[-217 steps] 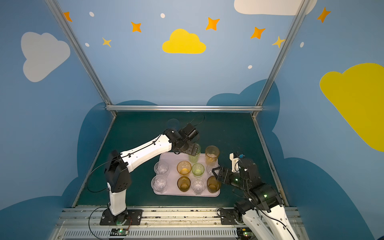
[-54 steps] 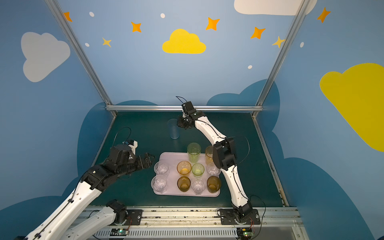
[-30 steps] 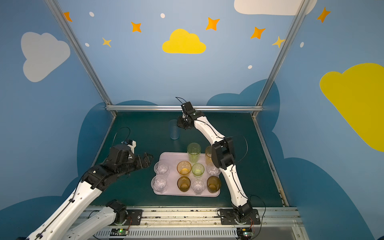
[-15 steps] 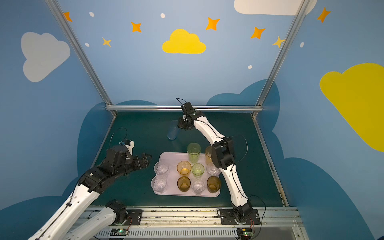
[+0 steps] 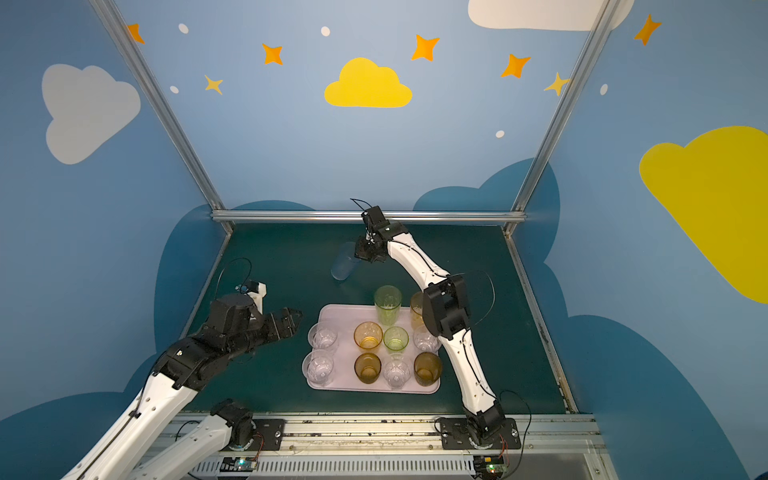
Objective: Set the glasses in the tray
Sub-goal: 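Lift the frosted blue glass with the right gripper, then carry the frosted blue glass with the right gripper toward the tray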
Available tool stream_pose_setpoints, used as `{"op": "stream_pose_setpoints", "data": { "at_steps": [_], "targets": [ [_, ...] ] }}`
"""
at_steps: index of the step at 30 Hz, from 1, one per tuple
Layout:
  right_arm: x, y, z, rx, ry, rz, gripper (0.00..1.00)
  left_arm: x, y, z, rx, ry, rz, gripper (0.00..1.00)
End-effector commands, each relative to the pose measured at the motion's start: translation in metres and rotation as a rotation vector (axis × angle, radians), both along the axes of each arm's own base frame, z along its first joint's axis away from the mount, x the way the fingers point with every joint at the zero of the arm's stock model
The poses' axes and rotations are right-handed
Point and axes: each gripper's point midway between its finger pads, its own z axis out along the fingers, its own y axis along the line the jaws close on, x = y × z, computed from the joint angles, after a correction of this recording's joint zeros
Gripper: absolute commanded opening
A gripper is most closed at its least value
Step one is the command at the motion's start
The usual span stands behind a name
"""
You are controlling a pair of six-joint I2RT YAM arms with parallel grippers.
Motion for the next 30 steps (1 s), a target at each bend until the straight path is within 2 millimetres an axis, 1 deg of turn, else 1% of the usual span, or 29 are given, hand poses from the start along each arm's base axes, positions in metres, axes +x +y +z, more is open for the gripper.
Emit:
{"op": "stream_pose_setpoints", "data": {
  "at_steps": [1, 7, 9, 12, 16, 20, 23, 25, 30],
  "targets": [
    [-0.009, 0.002, 0.034, 0.043, -0.028, 0.009, 0.00, -0.002, 0.003, -0.002, 0.000, 0.007, 0.013, 1.00],
    [-0.023, -0.003, 0.057, 0.052, -0.061, 0.021, 0.00, -0.004, 0.000, -0.001, -0.033, 0.008, 0.015, 1.00],
    [-0.028, -0.005, 0.068, 0.052, -0.085, 0.026, 0.00, -0.004, -0.002, 0.003, -0.051, 0.004, 0.006, 1.00],
    [-0.040, -0.008, 0.085, 0.061, -0.112, 0.033, 0.00, -0.004, -0.008, 0.013, -0.080, -0.009, -0.012, 1.00],
    [-0.057, -0.010, 0.114, 0.094, -0.157, 0.051, 0.00, -0.007, -0.012, 0.022, -0.113, -0.014, -0.030, 1.00],
    [-0.078, -0.018, 0.142, 0.104, -0.208, 0.064, 0.00, -0.013, -0.014, 0.023, -0.144, -0.002, -0.033, 1.00],
    [-0.094, -0.027, 0.157, 0.115, -0.241, 0.069, 0.00, -0.019, -0.015, 0.023, -0.170, 0.002, -0.038, 1.00],
    [-0.103, -0.032, 0.165, 0.122, -0.260, 0.072, 0.00, -0.023, -0.013, 0.023, -0.180, 0.003, -0.032, 1.00],
    [-0.128, -0.047, 0.173, 0.102, -0.284, 0.073, 0.00, -0.029, -0.010, 0.020, -0.203, 0.006, -0.013, 1.00]
  ]
}}
